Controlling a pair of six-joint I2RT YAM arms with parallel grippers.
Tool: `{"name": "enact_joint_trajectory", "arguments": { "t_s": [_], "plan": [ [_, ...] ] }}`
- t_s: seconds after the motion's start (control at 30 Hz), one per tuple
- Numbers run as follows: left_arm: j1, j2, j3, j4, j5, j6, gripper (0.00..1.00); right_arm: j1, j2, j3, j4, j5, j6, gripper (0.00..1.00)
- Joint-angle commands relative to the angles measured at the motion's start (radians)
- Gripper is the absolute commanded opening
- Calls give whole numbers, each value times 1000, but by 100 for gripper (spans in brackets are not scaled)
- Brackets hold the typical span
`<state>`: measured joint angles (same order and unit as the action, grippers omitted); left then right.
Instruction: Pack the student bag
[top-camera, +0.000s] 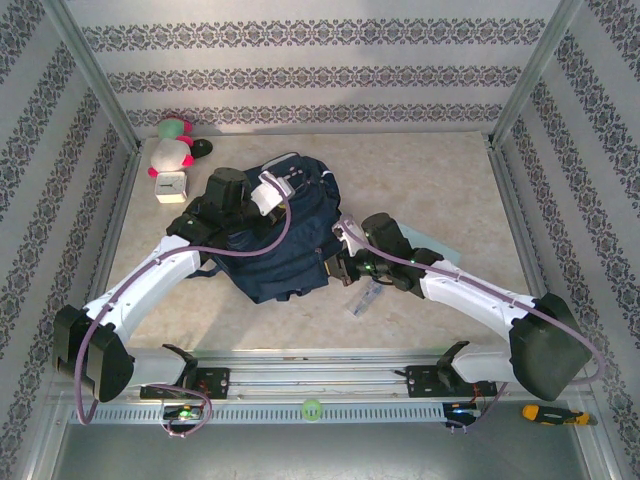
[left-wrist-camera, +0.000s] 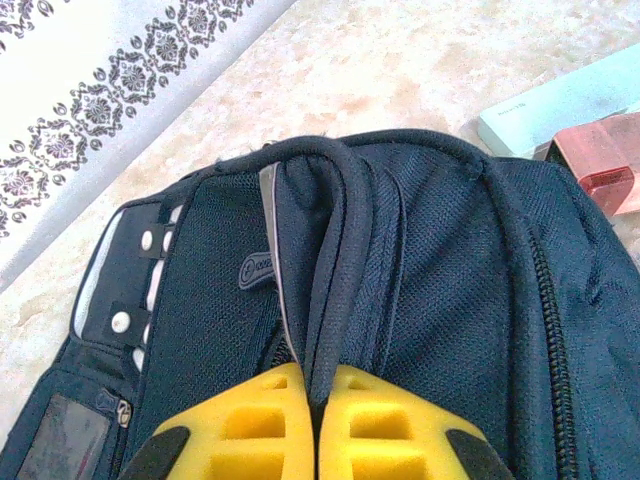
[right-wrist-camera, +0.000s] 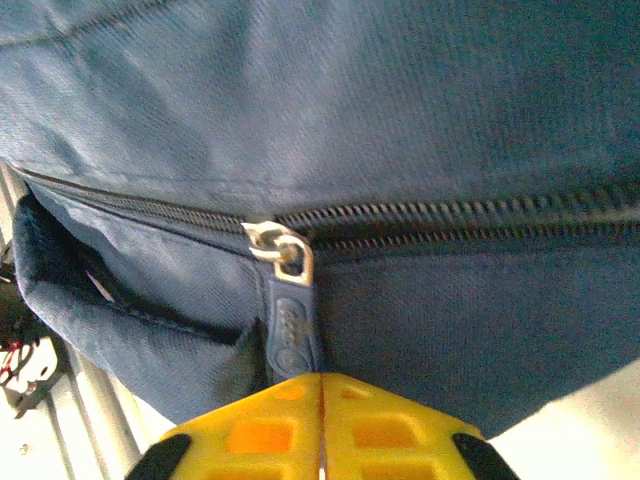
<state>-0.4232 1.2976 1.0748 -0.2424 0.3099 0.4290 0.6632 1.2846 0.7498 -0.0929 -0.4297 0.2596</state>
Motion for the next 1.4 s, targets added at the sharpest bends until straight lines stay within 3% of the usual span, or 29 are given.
{"name": "enact_joint_trajectory", "arguments": {
  "t_s": [0.0,0.13,0.2,0.3,0.57,0.67,0.87,1.1,1.3,1.37],
  "plan": [
    [14,-36,18,146,7,-4,0,-1,5,40,-43,6,-10,3],
    [14,-35,16,145,15,-5,0,-1,3,42,-22,1,-11,2],
    [14,-34,17,147,19,-9,0,-1,5,46,-4,-16,-5,16],
    [14,-33,12,154,27,-15,0,-10,9,52,18,-46,19,28],
    [14,-31,6,171,43,-32,0,6,27,69,52,-40,66,36],
    [15,-30,6,184,53,-43,0,12,59,87,39,-10,72,36],
    [14,-32,5,175,45,-34,0,16,61,108,-39,64,45,10],
    [15,-27,3,161,26,-15,0,14,32,127,-150,149,26,0],
    [14,-18,-1,133,42,-28,1,14,61,153,-136,27,49,0],
    [15,-6,-5,69,45,-31,14,12,71,155,-108,-41,77,0]
  ]
}}
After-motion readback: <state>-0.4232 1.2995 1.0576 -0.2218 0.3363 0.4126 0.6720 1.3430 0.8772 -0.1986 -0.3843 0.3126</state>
